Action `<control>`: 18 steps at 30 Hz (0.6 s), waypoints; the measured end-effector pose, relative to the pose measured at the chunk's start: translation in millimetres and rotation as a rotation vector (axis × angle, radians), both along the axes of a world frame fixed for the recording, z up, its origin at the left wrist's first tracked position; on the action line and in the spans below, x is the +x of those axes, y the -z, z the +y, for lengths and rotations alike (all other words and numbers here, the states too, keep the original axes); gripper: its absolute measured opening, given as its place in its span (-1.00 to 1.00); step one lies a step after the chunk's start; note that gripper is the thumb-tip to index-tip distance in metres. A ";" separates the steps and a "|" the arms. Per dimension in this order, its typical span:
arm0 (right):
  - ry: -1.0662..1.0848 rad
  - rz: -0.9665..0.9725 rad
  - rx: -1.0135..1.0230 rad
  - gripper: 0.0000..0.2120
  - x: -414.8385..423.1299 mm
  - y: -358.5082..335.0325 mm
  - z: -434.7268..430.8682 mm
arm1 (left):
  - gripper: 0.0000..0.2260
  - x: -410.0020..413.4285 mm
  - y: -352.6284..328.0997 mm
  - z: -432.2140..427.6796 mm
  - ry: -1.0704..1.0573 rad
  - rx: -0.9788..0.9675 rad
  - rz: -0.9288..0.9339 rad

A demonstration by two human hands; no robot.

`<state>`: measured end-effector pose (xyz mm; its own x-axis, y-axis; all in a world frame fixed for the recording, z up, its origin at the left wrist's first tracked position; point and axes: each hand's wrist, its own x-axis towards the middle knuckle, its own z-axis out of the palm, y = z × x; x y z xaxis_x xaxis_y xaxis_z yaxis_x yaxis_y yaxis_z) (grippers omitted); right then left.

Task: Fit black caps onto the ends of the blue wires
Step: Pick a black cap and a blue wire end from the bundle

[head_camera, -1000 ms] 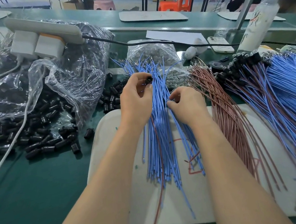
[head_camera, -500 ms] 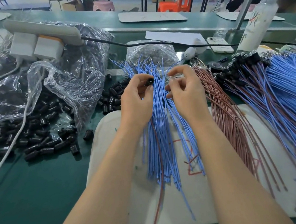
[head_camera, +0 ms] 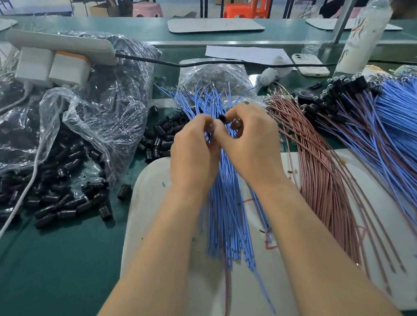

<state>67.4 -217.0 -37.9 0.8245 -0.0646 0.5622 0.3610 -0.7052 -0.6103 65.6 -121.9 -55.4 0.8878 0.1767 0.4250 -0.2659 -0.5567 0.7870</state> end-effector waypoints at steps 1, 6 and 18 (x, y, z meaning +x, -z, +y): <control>-0.007 -0.006 -0.016 -0.85 -1.0 -0.3 1.7 | -0.95 0.2 0.8 0.8 -0.026 0.024 0.012; -0.034 -0.015 -0.048 -0.84 -2.9 -1.6 2.6 | -0.84 2.4 0.8 2.3 -0.028 0.017 0.030; -0.145 0.068 0.133 -0.87 -4.0 -6.7 1.3 | -0.82 4.3 1.4 5.9 -0.062 -0.031 -0.024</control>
<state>63.4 -215.8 -31.2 0.8664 -0.0127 0.4992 0.4072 -0.5605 -0.7211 69.9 -116.1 -56.8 0.8644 0.2447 0.4393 -0.2502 -0.5485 0.7979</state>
